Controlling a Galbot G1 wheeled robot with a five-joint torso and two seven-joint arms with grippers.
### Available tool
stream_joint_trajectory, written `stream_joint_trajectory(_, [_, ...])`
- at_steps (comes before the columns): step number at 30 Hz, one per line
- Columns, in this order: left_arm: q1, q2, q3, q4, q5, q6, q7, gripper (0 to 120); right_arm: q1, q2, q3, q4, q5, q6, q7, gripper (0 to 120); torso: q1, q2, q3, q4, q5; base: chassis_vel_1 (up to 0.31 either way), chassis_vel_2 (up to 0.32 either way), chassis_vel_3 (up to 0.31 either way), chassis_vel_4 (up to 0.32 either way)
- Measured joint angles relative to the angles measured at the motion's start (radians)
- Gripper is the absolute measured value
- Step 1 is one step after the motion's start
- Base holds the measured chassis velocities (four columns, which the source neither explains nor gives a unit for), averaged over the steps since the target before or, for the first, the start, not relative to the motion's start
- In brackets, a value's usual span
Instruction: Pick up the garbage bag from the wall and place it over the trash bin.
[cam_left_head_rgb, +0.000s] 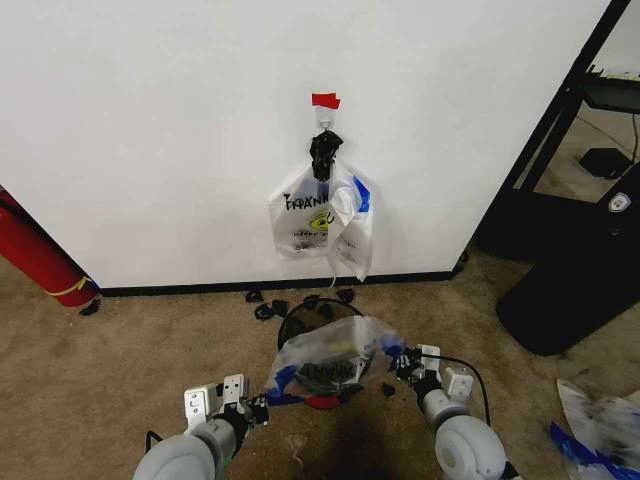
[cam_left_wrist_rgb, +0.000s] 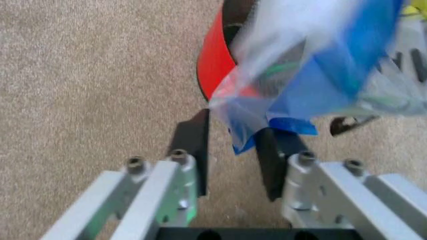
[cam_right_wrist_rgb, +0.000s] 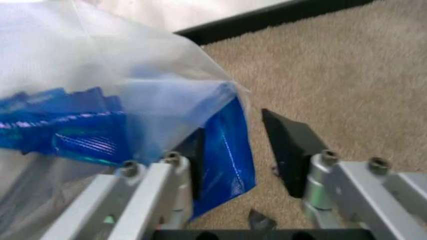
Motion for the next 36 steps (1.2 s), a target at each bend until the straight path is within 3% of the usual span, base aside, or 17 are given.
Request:
stream_joint_trajectory(10, [0.077,0.003,-0.013,-0.071,0.037,0.011,-0.025,64,-0.074,-0.015,0.042,0.04,-0.072,0.059,-0.052,71,0.0,0.0,0.0,0.0,0.0,0.0,0.0,0.0,0.0])
stream_joint_trajectory(17, [0.138,0.002,-0.029,-0.141,0.054,0.012,-0.047,94,-0.156,-0.026,0.071,0.069,-0.113,0.139,-0.116,98,0.0,0.0,0.0,0.0001,0.0001,0.0,0.0,0.0,0.0])
stream_joint_trajectory(25, [0.164,0.0,-0.035,-0.17,0.055,0.019,-0.06,100,-0.204,-0.029,0.093,0.074,-0.159,0.228,-0.188,100,0.0,0.0,0.0,0.0001,0.0001,0.0,0.0,0.0,0.0])
stream_joint_trajectory(32, [0.15,0.017,-0.06,-0.17,0.04,0.03,-0.066,100,-0.275,-0.011,0.198,0.074,-0.255,0.446,-0.345,100,0.0,0.0,0.0,0.0,0.0001,0.0,0.0,0.0,0.0])
stream_joint_trajectory(36, [0.144,0.022,-0.062,-0.17,0.032,0.034,-0.066,100,-0.292,-0.005,0.23,0.065,-0.271,0.494,-0.396,100,0.0,0.0,0.0,-0.0001,0.0001,0.0,0.0,0.0,0.0])
